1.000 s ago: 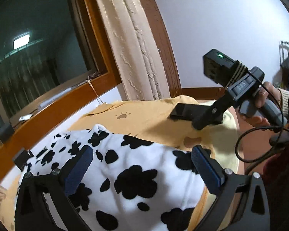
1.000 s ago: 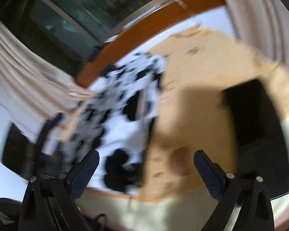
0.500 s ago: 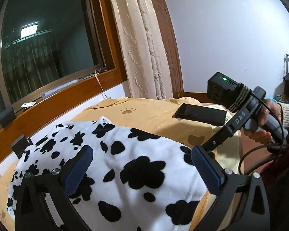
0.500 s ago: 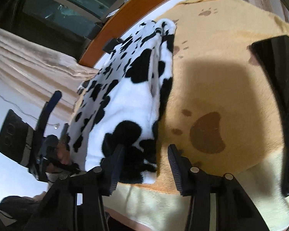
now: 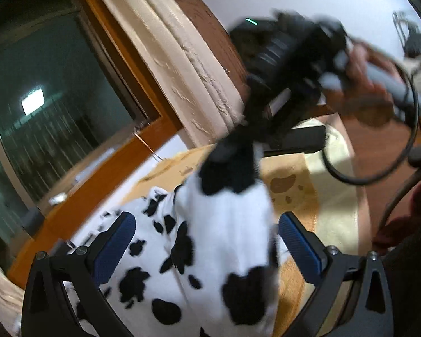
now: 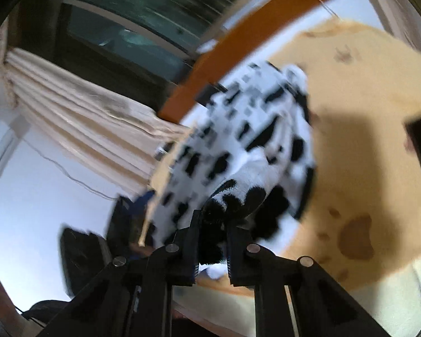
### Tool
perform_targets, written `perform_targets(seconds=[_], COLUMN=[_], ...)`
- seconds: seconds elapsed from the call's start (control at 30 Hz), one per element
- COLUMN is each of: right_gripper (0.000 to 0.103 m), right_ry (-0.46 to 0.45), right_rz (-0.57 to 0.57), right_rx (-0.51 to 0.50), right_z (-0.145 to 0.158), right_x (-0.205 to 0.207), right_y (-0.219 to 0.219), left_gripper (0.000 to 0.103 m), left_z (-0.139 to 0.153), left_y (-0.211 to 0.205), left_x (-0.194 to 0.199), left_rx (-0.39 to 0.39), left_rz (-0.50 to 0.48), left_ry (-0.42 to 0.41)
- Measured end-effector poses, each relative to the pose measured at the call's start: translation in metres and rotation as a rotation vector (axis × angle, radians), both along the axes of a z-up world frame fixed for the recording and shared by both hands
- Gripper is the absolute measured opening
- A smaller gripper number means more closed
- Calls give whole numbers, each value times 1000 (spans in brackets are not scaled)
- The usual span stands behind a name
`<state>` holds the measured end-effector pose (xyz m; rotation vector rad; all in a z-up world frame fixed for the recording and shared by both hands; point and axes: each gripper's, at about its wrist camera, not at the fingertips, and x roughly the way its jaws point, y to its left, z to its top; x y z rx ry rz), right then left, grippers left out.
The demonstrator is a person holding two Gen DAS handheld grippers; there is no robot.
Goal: Fold clothes
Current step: 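Grasp a fleece corner with the left gripper and lift it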
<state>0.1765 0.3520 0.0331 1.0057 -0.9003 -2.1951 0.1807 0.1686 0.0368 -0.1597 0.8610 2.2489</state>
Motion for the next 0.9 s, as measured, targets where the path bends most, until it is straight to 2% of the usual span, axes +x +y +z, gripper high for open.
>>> perform_targets(seconds=[0.1,0.23,0.43,0.53,0.57,0.6,0.63,0.67,0.7,0.77,0.8,0.83,0.87,0.9], right_gripper=[16,16,16,16,16,16,16,16,17,22,38,77,94,103], right_ry=[19,45,84,85,83,81,78,76,72,67,66,65,64,63], right_rz=[20,47,88,102,108,115,123,126,125,115,88,54,20,-15], right_rx=[-12,-27,-50,-55,-60,-68,-76,-92,-113,-150,-151,-144,-137,-131], right_z=[10,23,43,46,45,45,45,44,43,42,40,39,38,36], right_x=[-5,-12,-22,-24,-25,-26,-27,-28,-30,-32,-31,-28,-25,-22], right_y=[-9,-22,-40,-43,-43,-43,-43,-42,-39,-33,-26,-19,-11,-4], left_gripper=[103,103,101,88,77,60,49,29,24,22,21,21,21,21], left_z=[-6,-12,-1,8,10,11,12,11,12,16,19,24,29,36], left_y=[13,27,28,28,28,29,31,33,33,29,25,18,11,1], left_x=[7,4,-10,-17,-19,-21,-24,-28,-32,-42,-48,-54,-61,-69], left_rx=[-21,-41,48,87,93,94,95,95,101,130,150,180,212,249], left_rz=[67,210,320,354,352,347,342,337,334,335,339,351,363,375], left_ry=[96,250,321,355,353,343,329,305,278,214,180,144,107,69])
